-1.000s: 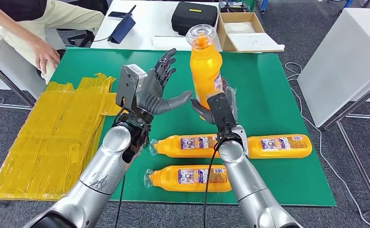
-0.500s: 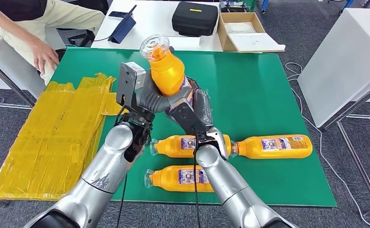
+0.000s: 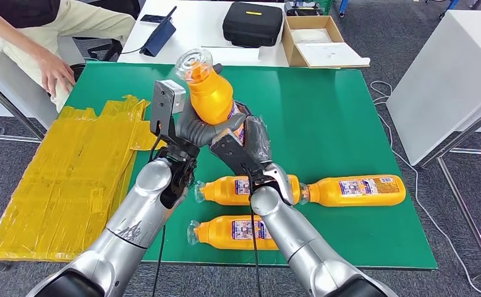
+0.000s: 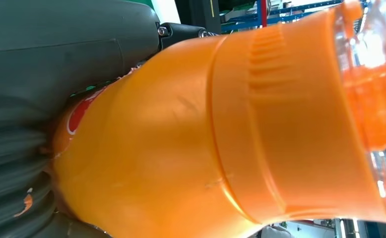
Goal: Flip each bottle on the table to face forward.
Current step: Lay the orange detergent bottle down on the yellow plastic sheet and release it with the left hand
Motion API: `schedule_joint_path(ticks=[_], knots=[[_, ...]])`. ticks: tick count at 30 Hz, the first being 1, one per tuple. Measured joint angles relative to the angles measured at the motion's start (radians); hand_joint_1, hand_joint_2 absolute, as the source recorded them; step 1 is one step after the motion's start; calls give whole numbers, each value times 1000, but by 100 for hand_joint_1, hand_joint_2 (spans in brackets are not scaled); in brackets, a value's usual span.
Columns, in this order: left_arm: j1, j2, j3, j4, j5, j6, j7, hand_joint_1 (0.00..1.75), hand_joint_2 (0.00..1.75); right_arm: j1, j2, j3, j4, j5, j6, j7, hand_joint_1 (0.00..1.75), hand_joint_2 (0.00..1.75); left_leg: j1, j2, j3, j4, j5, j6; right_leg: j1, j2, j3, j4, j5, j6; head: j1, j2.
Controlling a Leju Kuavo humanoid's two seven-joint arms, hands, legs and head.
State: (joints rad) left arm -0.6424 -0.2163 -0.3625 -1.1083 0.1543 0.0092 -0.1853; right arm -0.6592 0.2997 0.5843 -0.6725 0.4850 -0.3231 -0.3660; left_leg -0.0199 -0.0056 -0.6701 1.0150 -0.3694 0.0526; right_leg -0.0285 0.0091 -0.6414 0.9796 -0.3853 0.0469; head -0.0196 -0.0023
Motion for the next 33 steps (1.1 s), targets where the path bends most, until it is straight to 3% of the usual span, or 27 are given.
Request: schedule_joint_path(ticks=[21, 22, 25, 26, 33], knots=[[6, 2, 4, 13, 15, 0, -6, 0, 175, -9, 0, 23, 32, -1, 8, 1, 175, 175, 0, 0, 0, 0, 0, 0, 0, 0, 0, 0, 0, 0, 0, 0], [9, 3, 5, 15, 19, 0, -9, 25, 175, -9, 0, 29, 38, -2, 8, 1, 175, 175, 0, 0, 0, 0, 0, 0, 0, 0, 0, 0, 0, 0, 0, 0], [22, 8, 7, 17, 32, 0, -24, 155, 175, -9, 0, 45, 54, -6, 8, 1, 175, 175, 0, 0, 0, 0, 0, 0, 0, 0, 0, 0, 0, 0, 0, 0], [26, 9, 8, 17, 37, 2, -31, 174, 175, -9, 0, 51, 58, -9, 8, 1, 175, 175, 0, 0, 0, 0, 0, 0, 0, 0, 0, 0, 0, 0, 0, 0], [45, 12, 21, 12, 73, 43, -66, 175, 175, -14, -1, 78, 77, -91, 11, -1, 175, 175, 0, 0, 0, 0, 0, 0, 0, 0, 0, 0, 0, 0, 0, 0]])
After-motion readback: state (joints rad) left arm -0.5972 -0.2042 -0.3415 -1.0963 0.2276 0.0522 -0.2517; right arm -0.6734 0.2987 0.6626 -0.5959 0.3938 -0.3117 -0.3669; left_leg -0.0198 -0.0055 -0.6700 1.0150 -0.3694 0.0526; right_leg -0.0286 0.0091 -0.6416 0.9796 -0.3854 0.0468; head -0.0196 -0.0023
